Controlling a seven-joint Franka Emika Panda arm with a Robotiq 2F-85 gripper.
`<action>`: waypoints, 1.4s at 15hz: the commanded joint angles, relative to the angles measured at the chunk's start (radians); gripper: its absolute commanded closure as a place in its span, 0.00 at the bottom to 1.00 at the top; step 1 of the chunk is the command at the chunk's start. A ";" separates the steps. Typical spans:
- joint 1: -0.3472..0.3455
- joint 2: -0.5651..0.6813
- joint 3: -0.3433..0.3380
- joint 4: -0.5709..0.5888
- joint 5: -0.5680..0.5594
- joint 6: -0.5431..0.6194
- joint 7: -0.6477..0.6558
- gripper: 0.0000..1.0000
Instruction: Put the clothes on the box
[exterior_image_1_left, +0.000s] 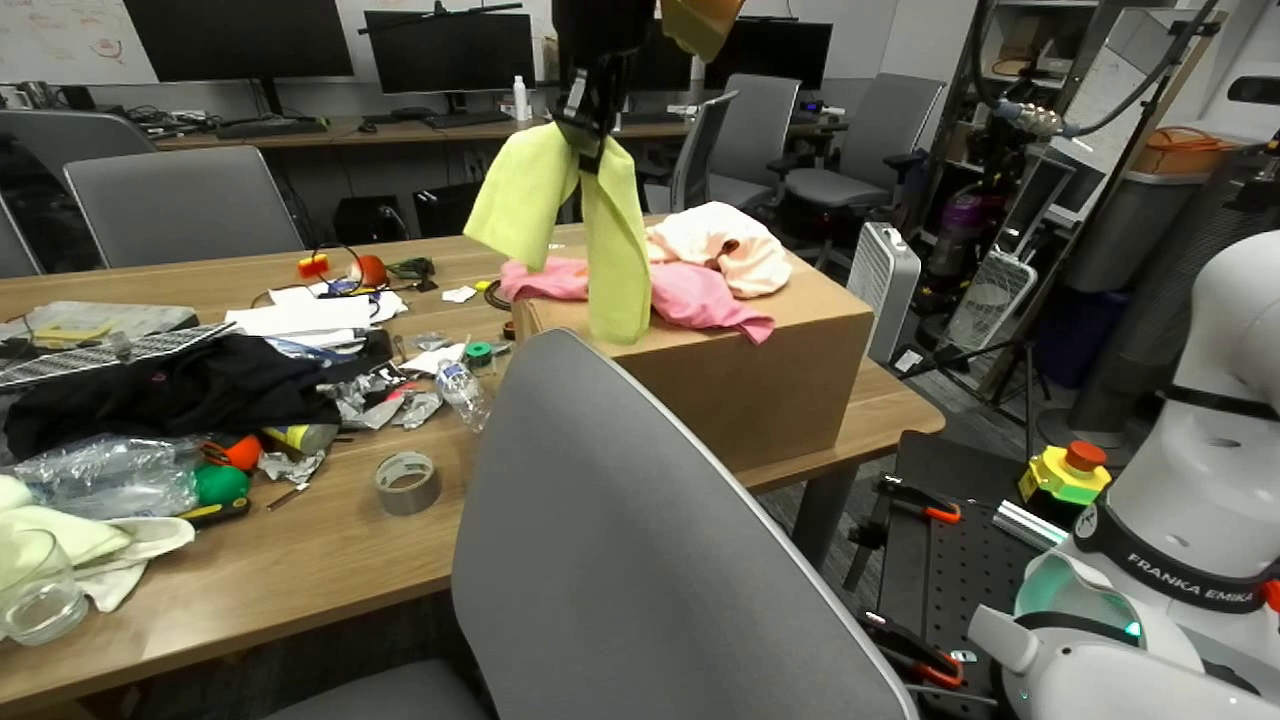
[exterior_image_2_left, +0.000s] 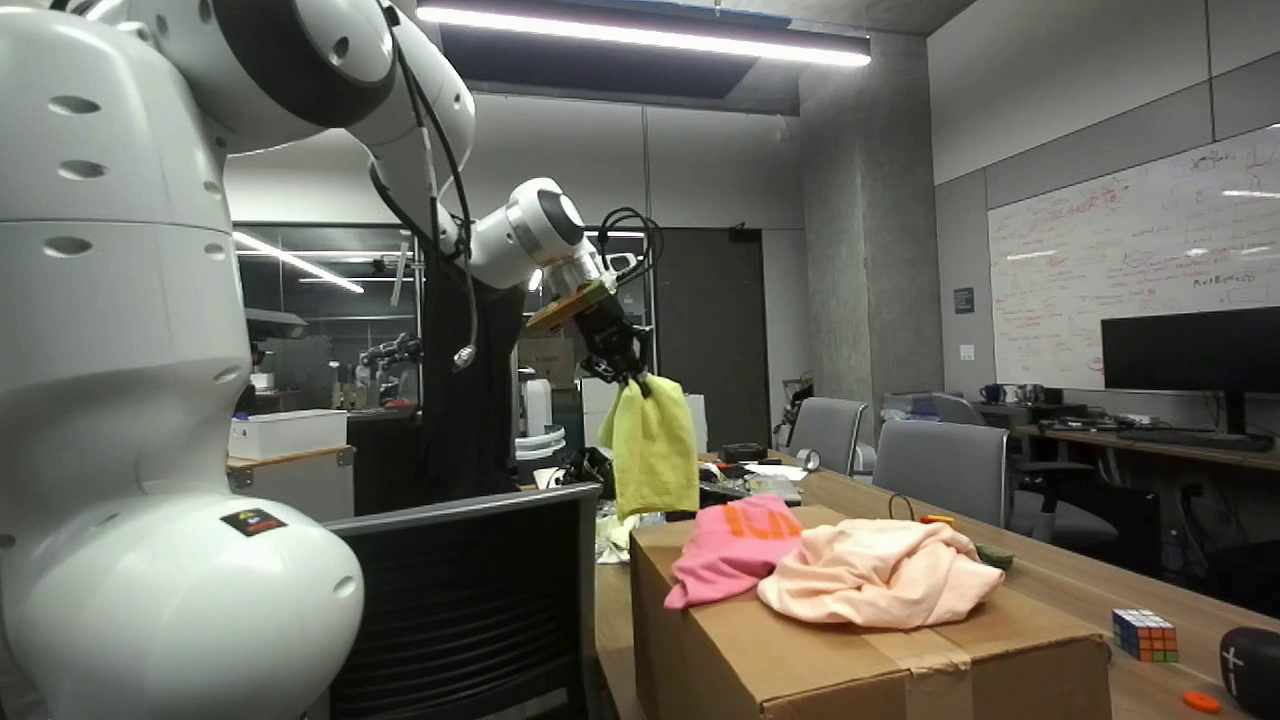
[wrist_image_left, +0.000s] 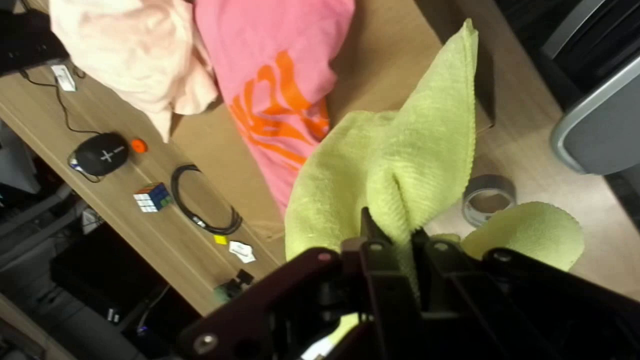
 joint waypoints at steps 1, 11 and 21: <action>-0.062 -0.026 -0.044 0.036 -0.023 -0.005 0.087 0.97; -0.207 -0.024 -0.155 0.108 0.008 -0.046 0.325 0.97; -0.182 -0.075 -0.158 -0.003 0.097 -0.041 0.185 0.12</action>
